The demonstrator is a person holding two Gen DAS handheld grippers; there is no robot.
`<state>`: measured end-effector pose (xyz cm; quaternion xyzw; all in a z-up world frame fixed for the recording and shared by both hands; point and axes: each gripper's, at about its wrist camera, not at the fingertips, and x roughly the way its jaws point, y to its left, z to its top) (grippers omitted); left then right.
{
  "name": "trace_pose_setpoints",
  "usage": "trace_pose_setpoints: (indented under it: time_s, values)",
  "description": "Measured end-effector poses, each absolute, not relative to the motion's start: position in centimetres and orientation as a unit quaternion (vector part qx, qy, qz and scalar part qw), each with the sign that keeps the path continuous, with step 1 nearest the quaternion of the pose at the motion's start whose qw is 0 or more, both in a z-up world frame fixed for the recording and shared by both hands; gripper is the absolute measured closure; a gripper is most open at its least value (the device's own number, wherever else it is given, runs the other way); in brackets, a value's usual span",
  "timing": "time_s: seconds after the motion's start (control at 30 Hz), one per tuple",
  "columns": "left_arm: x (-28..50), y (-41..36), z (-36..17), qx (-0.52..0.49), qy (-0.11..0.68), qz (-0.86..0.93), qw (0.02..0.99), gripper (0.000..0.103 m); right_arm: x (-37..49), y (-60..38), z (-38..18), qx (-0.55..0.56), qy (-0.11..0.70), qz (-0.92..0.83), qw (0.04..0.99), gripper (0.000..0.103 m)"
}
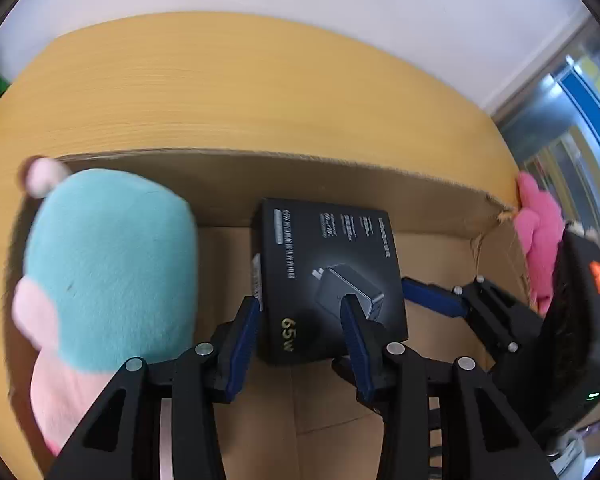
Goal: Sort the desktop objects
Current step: 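Lower the charger box into the cardboard box and open the left gripper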
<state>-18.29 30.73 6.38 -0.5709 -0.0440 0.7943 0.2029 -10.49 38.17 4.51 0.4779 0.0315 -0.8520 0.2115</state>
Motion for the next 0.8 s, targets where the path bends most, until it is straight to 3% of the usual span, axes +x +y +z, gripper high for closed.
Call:
trace_pose_setpoints:
  time_s: [0.13,0.2,0.37,0.53,0.8]
  values:
    - [-14.4,28.9,11.3,-0.511,-0.021,0.836,0.199,0.062,-6.8,38.9,7.5,0.466,0.05,-0.86,0.204,0.027]
    - [-10.4,27.3,15.8,-0.453,-0.004,0.869,0.197,0.056,-5.2,38.9,9.9,0.444,0.059,-0.872,0.198,0.027]
    - [2.4,22.5,25.5,-0.275,0.04,0.947,0.159,0.0,2.8,38.5,18.0,0.35,0.091,-0.913,0.19,0.021]
    - [13.5,17.5,28.9,-0.191,0.06,0.976,0.09,0.0,11.1,39.0,22.1,0.276,0.075,-0.945,0.157,0.016]
    - [22.8,10.3,25.0,-0.197,0.028,0.98,-0.015,0.0,18.6,41.3,21.3,0.291,0.019,-0.95,0.112,0.016]
